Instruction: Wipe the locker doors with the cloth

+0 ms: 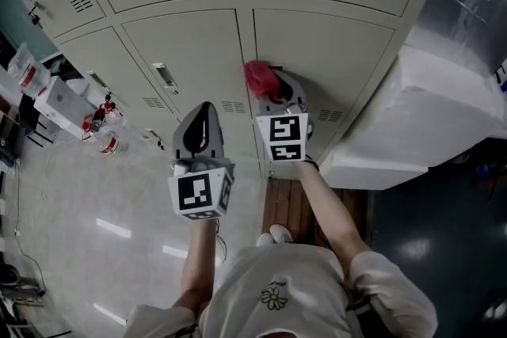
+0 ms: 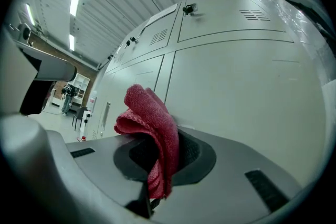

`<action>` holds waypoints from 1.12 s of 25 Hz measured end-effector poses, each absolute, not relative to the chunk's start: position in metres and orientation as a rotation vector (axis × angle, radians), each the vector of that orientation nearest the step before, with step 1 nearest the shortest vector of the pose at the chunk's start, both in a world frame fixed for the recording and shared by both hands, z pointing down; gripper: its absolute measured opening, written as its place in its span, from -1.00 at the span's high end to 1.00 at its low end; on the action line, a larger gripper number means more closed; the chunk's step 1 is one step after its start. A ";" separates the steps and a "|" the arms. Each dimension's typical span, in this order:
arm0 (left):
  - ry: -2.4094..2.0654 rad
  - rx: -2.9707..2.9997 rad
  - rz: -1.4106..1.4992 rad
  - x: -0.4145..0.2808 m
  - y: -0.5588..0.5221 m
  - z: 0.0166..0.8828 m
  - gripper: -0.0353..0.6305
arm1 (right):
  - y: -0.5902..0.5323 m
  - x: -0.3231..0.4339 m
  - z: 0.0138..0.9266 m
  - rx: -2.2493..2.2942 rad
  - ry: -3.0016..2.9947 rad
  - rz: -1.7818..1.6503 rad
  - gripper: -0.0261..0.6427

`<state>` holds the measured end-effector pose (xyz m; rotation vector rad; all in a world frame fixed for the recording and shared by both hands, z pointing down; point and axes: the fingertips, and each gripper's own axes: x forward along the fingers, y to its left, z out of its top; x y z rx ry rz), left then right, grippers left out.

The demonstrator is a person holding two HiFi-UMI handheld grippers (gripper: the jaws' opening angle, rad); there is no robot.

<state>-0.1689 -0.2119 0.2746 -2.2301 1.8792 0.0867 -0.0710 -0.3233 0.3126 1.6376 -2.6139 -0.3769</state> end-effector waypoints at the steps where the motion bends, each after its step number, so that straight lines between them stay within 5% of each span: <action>1: 1.877 -2.232 0.088 -0.168 -0.212 0.274 0.84 | -0.323 -0.068 0.312 1.646 -2.612 -0.375 0.80; 28: 1.784 -2.333 0.109 -0.121 -0.229 0.285 0.84 | -0.315 0.067 0.310 1.912 -2.337 -0.432 0.80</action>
